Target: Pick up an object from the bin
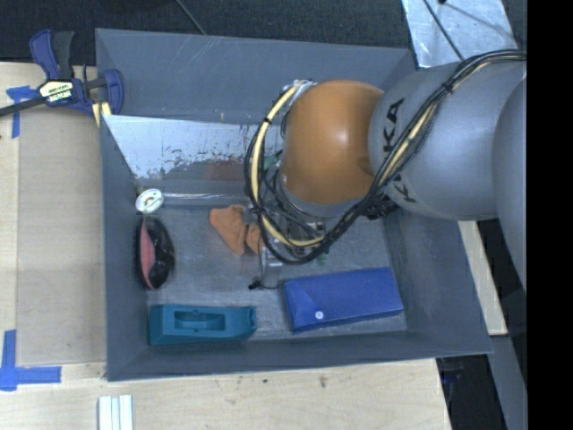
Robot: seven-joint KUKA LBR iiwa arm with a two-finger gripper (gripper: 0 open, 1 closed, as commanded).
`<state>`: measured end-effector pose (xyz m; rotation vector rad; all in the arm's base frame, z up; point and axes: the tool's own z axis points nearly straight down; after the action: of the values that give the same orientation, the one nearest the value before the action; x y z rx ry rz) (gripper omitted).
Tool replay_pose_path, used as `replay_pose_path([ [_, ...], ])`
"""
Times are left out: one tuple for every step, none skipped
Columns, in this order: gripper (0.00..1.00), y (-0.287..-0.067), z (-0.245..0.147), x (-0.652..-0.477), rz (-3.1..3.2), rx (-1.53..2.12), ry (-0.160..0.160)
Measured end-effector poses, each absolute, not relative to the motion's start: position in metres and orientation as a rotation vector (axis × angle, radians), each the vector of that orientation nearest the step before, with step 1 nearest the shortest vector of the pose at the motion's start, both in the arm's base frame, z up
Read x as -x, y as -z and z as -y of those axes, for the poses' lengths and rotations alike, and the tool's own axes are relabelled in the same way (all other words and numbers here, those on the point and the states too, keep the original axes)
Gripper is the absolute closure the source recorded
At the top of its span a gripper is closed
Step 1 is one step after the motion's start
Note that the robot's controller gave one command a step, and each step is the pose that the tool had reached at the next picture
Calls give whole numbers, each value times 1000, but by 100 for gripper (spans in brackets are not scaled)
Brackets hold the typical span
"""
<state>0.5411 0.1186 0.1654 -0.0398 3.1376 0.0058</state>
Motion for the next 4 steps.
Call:
replay_pose_path([
  [0,-117,-72,-572,-3134,76,-1],
  [0,-96,-87,-610,-3138,-19,2],
  [100,-99,-100,-628,-3104,447,-1],
  [100,-99,-100,-628,-3105,447,-1],
])
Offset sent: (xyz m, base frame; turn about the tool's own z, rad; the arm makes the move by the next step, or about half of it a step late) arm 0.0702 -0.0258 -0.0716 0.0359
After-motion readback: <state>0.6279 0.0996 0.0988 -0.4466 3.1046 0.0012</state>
